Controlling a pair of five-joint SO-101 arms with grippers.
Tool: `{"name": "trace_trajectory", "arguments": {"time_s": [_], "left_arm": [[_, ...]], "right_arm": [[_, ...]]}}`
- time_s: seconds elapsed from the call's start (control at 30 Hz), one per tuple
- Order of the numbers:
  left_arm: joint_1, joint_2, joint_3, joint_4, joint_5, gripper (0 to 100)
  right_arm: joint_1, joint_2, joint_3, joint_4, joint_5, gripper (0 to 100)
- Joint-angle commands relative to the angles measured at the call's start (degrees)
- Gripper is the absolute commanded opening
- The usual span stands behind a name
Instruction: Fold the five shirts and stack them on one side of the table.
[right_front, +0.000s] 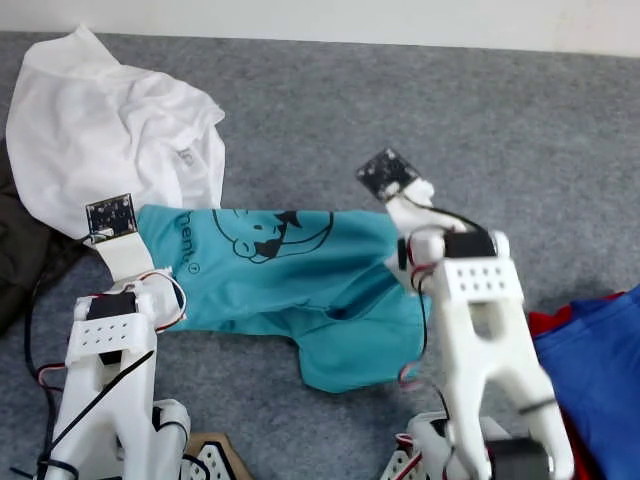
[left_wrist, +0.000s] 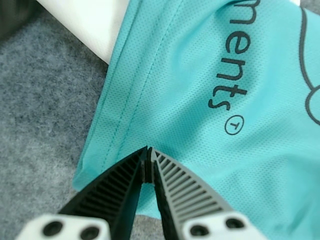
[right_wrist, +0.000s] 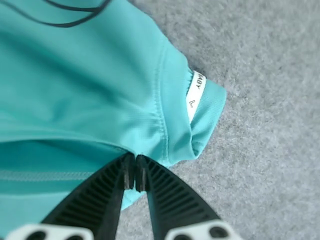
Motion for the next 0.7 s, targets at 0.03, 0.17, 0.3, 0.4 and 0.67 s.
{"name": "trace_trajectory", "arguments": {"time_s": [0.03,0.17,0.3,0.4,0.67], "left_arm": [[0.5,-0.4,-0.1,-1.0,0.2,1],[0.5,-0.4,-0.1,-1.0,0.2,1],[0.5,-0.4,0.4,-1.0,0.1,1],[0.5,-0.4,0.4,-1.0,0.1,1],[0.5,-0.4,0.7,-2.4,0.1,1]], "right_arm": [[0.7,8.5,-9.1,-0.8,-1.2,0.7],[0.7,15.3,-13.9,-0.8,-1.2,0.7],[1.6,21.5,-19.0,-0.9,-1.3,0.7],[2.4,25.8,-23.0,-0.9,-3.3,0.7],[2.9,29.7,-26.5,0.3,-5.3,7.4]]}}
